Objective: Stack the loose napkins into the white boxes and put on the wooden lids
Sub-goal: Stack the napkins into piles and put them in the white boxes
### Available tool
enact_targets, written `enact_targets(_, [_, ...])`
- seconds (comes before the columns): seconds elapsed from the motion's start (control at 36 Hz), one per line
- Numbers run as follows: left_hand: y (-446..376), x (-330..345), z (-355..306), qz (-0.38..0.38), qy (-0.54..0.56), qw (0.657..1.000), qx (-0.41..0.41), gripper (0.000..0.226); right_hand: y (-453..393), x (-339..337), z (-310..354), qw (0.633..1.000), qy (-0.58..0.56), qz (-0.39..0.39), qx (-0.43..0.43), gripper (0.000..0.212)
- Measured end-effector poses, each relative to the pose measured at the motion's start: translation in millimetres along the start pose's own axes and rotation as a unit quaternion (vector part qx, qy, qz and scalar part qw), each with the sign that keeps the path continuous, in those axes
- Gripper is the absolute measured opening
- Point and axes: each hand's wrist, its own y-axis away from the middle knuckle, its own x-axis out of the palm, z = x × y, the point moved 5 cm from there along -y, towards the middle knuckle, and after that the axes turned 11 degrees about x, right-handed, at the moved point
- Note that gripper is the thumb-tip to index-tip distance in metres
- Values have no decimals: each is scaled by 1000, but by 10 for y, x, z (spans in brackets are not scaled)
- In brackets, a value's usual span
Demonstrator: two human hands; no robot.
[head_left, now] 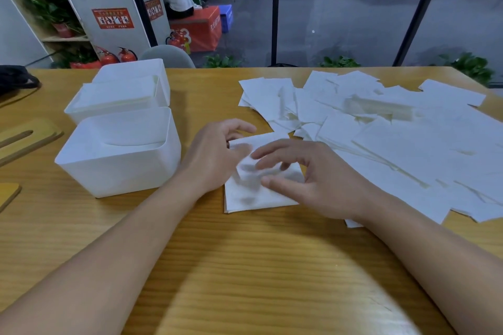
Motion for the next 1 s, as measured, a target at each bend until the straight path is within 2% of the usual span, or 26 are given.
enact_targets(0.06, [5, -30, -69, -9, 8, 999, 41, 31, -28, -113, -39, 995, 25, -91, -19, 18])
enact_targets(0.14, [21, -91, -194, -3, 32, 994, 103, 27, -72, -284, -122, 974, 131, -186, -18, 41])
enact_targets(0.19, [43, -142, -291, -2, 37, 987, 155, 25, -90, -339, -178, 966, 176, -187, 20, 56])
enact_targets(0.22, [50, -172, -320, -7, 41, 984, 175, 25, -87, -345, -201, 966, 179, -180, 40, 56])
enact_targets(0.28, [50, -233, -329, -26, 63, 979, 190, 25, -76, -346, -229, 974, 133, -166, 73, 36])
enact_targets(0.31, [47, -255, -322, -35, 69, 979, 189, 24, -74, -345, -236, 979, 86, -162, 83, 19])
enact_targets(0.33, [38, -269, -307, -43, 66, 980, 185, 22, -76, -349, -258, 982, 37, -163, 93, 13])
enact_targets(0.42, [4, -282, -249, -38, 38, 986, 158, 15, -86, -383, -302, 978, -39, -174, 105, 31])
enact_targets(0.47, [-14, -272, -204, -21, 23, 991, 130, 10, -82, -385, -287, 977, -70, -162, 119, 24])
enact_targets(0.53, [-28, -264, -175, 8, 1, 995, 98, 6, -82, -389, -300, 971, -101, -156, 149, 6])
enact_targets(0.58, [-29, -243, -152, 52, 6, 997, 52, 3, -85, -386, -345, 966, -123, -146, 175, 10])
enact_targets(0.72, [34, -156, -76, 163, 21, 986, -26, 6, -85, -294, -423, 976, -36, -63, 207, 24])
enact_targets(0.81, [43, -143, -65, 183, -8, 983, -22, 9, -76, -229, -466, 978, 22, -36, 204, 25])
enact_targets(1.0, [49, -129, -6, 212, -26, 976, -29, 13, -72, -145, -439, 979, 81, -35, 185, 26])
